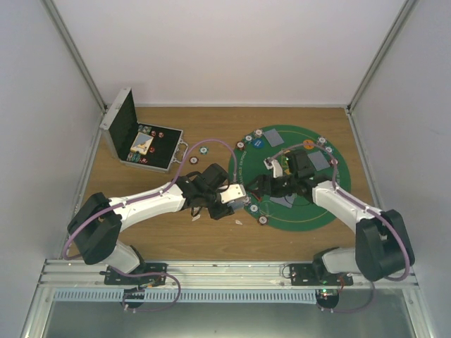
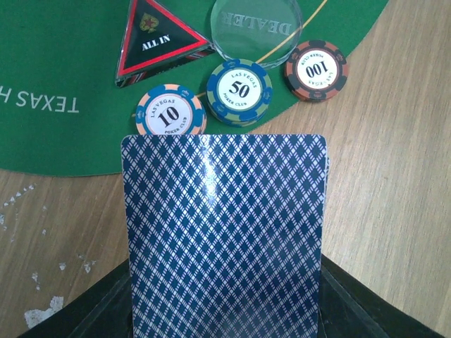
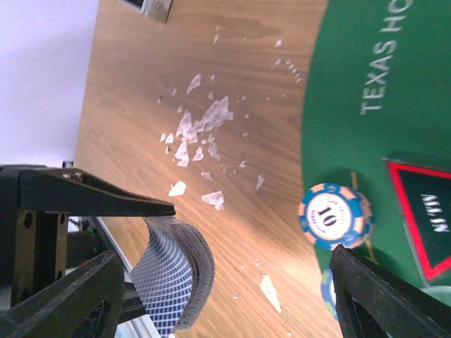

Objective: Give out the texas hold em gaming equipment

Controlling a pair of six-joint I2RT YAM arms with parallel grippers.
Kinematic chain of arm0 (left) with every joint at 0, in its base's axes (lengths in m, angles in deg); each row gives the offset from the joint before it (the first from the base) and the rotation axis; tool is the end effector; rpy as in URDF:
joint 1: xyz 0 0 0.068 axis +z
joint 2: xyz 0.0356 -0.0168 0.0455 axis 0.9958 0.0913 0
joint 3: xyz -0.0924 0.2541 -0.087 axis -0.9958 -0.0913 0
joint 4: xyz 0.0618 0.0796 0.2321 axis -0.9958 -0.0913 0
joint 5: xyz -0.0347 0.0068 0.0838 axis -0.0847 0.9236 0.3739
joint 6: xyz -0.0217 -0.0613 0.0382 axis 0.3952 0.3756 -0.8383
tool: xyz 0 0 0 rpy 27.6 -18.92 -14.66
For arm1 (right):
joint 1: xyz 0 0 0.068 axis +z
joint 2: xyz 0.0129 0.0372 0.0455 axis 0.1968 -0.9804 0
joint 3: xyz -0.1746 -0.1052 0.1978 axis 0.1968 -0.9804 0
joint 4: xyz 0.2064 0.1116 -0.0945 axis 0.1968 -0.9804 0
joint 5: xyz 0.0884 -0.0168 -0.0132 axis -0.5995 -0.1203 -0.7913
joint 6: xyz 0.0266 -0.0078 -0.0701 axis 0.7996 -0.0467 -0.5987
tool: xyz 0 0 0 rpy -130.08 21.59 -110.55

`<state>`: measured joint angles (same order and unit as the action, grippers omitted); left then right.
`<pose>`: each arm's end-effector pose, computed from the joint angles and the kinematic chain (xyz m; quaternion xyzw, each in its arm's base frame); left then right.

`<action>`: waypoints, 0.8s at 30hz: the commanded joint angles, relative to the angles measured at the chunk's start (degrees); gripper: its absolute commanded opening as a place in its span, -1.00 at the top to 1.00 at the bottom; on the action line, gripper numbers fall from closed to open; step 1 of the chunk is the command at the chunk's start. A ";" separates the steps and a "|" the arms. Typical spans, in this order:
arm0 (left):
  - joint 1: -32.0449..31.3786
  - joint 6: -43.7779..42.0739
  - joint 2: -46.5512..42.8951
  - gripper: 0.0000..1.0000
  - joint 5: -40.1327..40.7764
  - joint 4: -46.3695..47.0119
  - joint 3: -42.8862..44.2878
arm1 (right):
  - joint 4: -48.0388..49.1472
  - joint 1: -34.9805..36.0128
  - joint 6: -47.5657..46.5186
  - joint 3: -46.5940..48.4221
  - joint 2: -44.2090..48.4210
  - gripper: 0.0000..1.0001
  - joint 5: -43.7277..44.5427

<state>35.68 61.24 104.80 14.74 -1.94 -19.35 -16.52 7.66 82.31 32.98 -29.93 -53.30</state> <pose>0.1931 -0.2407 0.2033 0.5538 0.7812 -0.1577 0.2411 0.2299 0.1240 0.2036 -0.0440 0.8885 0.4317 0.1493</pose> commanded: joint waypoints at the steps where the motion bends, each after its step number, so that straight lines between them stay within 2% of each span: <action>1: 0.06 0.34 -2.10 -0.14 -1.17 2.74 -0.02 | -0.46 3.23 -2.87 1.70 -3.00 -0.61 -2.30; 9: 0.04 0.26 -2.50 -0.14 -1.03 2.69 -0.03 | 0.10 8.24 -3.24 4.60 -9.68 -0.57 -2.31; 24: 0.04 0.24 -2.87 -0.14 -0.60 2.54 -0.20 | -4.20 9.30 -6.48 6.10 -12.44 -0.33 2.66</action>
<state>35.68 61.28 103.84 14.92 -2.14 -19.35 -17.96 16.42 78.26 38.18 -42.03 -54.20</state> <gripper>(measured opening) 0.573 0.680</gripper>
